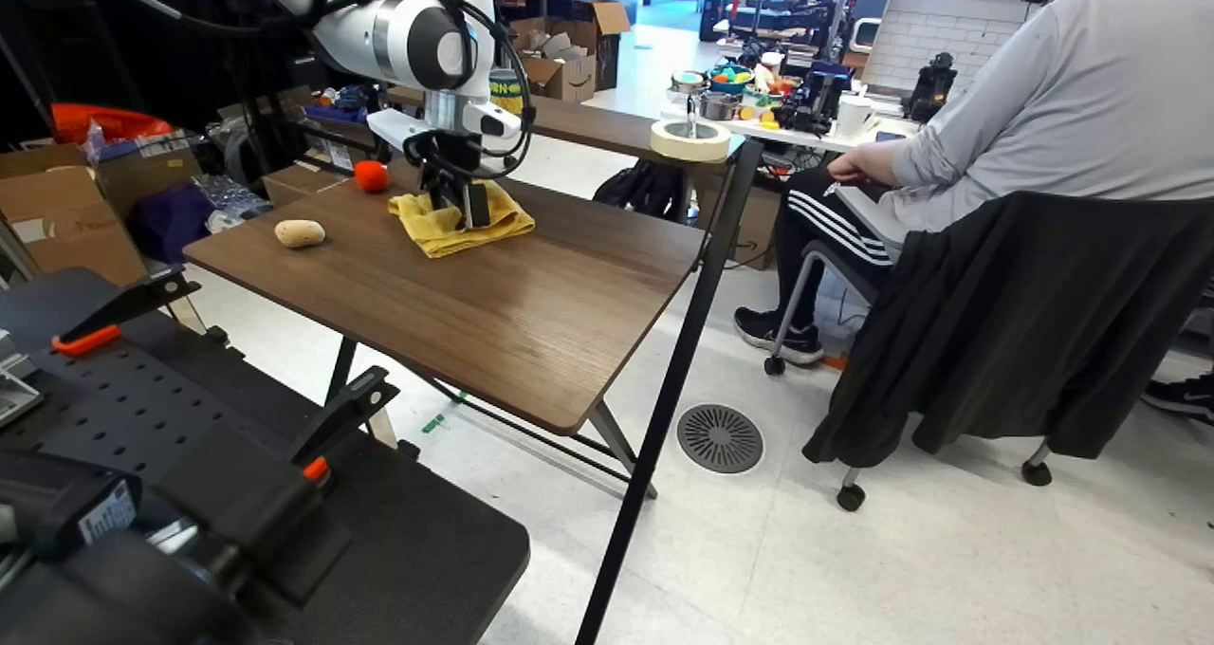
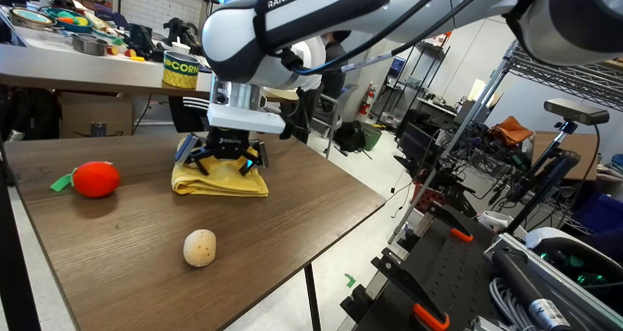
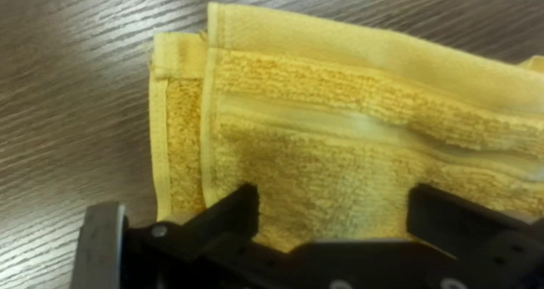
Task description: Move the round object to the left and use the towel to wipe the table
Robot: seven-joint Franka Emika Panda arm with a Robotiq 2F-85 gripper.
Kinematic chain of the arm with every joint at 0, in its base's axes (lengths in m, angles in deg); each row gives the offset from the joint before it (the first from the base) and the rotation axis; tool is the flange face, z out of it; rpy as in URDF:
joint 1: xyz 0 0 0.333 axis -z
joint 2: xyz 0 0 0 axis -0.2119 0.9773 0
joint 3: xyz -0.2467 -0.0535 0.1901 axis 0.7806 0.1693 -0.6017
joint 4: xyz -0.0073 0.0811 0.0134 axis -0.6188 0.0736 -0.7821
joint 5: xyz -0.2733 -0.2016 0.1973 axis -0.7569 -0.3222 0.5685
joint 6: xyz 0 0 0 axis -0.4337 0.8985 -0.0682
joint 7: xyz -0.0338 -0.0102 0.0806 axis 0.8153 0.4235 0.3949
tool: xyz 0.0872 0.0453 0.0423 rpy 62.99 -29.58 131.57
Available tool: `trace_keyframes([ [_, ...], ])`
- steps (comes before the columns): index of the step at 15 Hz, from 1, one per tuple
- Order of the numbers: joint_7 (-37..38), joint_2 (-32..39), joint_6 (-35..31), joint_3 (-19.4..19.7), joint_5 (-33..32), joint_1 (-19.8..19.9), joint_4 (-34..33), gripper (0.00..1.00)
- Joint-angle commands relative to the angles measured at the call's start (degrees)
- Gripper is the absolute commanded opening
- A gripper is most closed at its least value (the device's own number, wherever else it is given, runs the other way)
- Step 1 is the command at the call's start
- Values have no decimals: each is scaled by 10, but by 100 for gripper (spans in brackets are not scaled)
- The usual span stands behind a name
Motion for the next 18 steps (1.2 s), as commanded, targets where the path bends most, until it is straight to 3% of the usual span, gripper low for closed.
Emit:
trace_keyframes([
  [1,21,75,56,6,-6,-8,-129,100],
  [2,6,23,26,2,-1,-4,-45,100],
  [7,11,47,43,2,-1,-5,-90,100],
  [13,13,64,-87,29,-28,-26,-68,100],
  [18,-10,79,-84,4,-27,-42,-89,100],
])
